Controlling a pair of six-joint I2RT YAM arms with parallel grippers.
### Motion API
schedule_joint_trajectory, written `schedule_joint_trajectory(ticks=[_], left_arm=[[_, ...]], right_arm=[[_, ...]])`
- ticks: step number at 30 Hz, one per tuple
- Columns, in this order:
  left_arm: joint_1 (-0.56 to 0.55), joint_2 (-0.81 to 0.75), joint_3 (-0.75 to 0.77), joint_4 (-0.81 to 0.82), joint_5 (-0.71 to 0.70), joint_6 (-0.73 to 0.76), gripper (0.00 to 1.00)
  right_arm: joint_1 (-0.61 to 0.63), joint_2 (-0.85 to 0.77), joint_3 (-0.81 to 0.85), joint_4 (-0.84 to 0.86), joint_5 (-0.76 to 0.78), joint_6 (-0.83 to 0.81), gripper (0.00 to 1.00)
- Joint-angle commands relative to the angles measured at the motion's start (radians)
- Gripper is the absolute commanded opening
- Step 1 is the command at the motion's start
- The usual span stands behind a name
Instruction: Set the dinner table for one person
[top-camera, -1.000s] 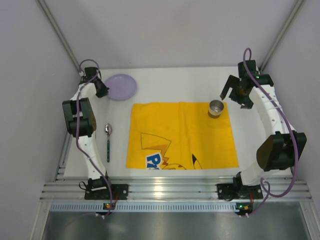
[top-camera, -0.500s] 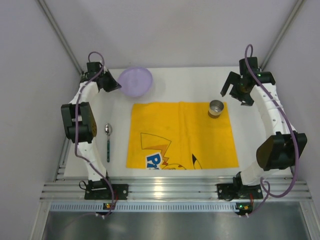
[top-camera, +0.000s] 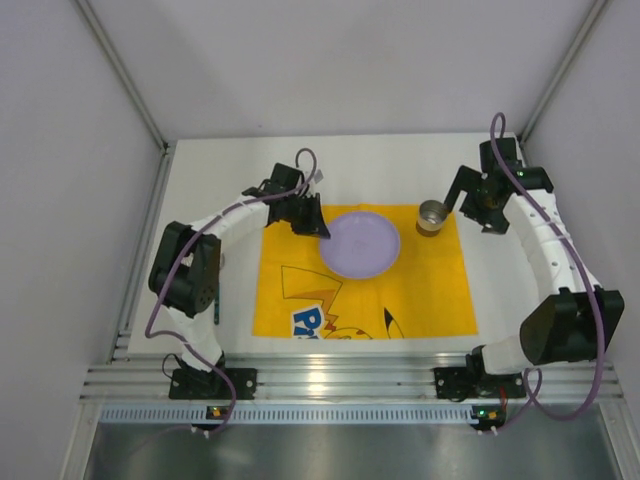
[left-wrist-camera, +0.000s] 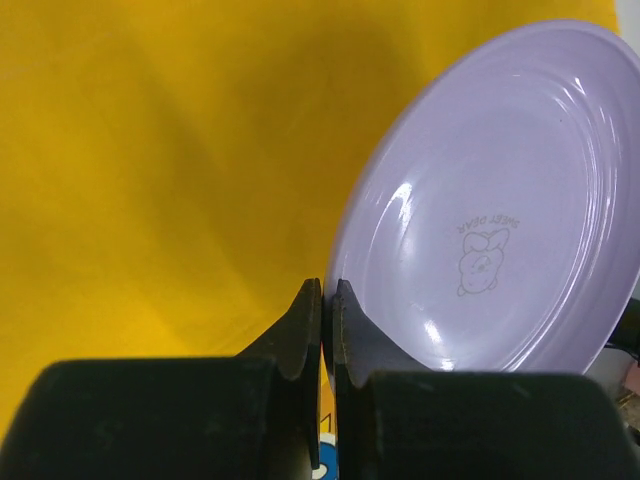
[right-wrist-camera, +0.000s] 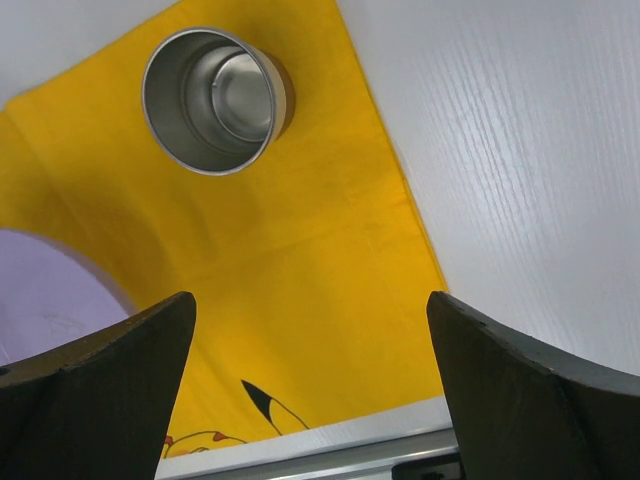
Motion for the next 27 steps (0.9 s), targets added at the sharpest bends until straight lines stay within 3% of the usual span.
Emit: schedule_joint_trajectory(ticks=[1, 12, 15, 17, 18, 27], left_arm=[[0.001, -0.023, -0.008, 0.050, -0.002, -0.008, 0.00], [-0.090, 0.051, -0.090, 0.007, -0.094, 0.044, 0.00], [-0.096, 0.046, -0.110, -0.019, -0.146, 0.031, 0.33], [-0.096, 0.016, -0.125, -0.019, -0.176, 0.023, 0.84], [-0.096, 0.005, -0.136, -0.020, -0.205, 0.017, 0.98], [-0.050, -0.155, -0.050, -0.182, -0.447, -0.003, 0.98]], right_arm=[[-0.012, -0.079, -0.031, 0.030, -0.005, -0.008, 1.00], [-0.012, -0.128, -0.122, 0.043, -0.008, -0.024, 1.00], [-0.011, -0.125, -0.126, 0.049, -0.014, -0.025, 1.00], [-0.012, -0.121, -0.122, 0.050, -0.017, -0.025, 1.00], [-0.012, -0.119, -0.122, 0.050, -0.020, -0.027, 1.00], [-0.011, -0.118, -0.112, 0.047, -0.023, -0.031, 1.00]])
